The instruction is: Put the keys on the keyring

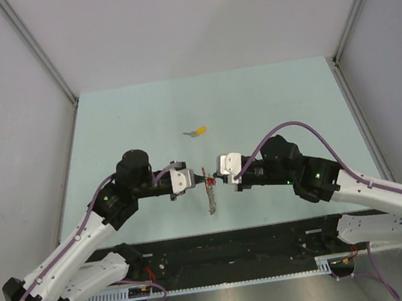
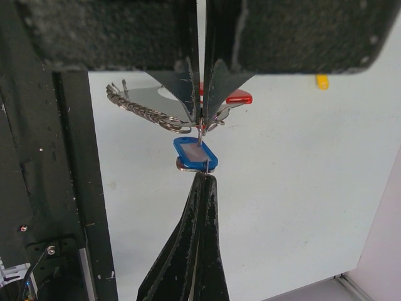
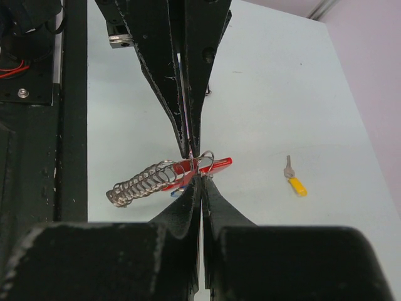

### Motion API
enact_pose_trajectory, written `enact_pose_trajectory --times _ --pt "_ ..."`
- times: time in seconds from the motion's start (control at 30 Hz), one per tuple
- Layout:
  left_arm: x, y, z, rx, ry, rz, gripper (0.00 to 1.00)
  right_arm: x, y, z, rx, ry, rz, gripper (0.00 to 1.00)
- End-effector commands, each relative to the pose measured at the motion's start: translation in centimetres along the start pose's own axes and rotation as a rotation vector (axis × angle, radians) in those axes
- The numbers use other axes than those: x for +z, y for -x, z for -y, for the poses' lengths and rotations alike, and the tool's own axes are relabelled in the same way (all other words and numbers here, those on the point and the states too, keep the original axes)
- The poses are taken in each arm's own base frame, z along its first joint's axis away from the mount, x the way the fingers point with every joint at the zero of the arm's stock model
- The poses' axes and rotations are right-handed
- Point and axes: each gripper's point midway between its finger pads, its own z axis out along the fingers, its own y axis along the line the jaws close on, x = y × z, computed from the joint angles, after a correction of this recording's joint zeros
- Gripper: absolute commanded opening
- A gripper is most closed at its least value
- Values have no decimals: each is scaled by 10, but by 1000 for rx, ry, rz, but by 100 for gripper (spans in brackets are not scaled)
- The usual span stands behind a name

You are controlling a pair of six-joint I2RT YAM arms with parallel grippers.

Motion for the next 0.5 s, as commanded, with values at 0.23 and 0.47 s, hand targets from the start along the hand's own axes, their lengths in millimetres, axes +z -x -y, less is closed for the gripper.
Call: enact_pose_trajectory --times 0.23,0.47 --pt "1 12 0 46 -16 46 0 2 29 7 -10 -3 80 0" --pt "1 13 0 47 -15 48 0 4 28 5 -8 10 81 0"
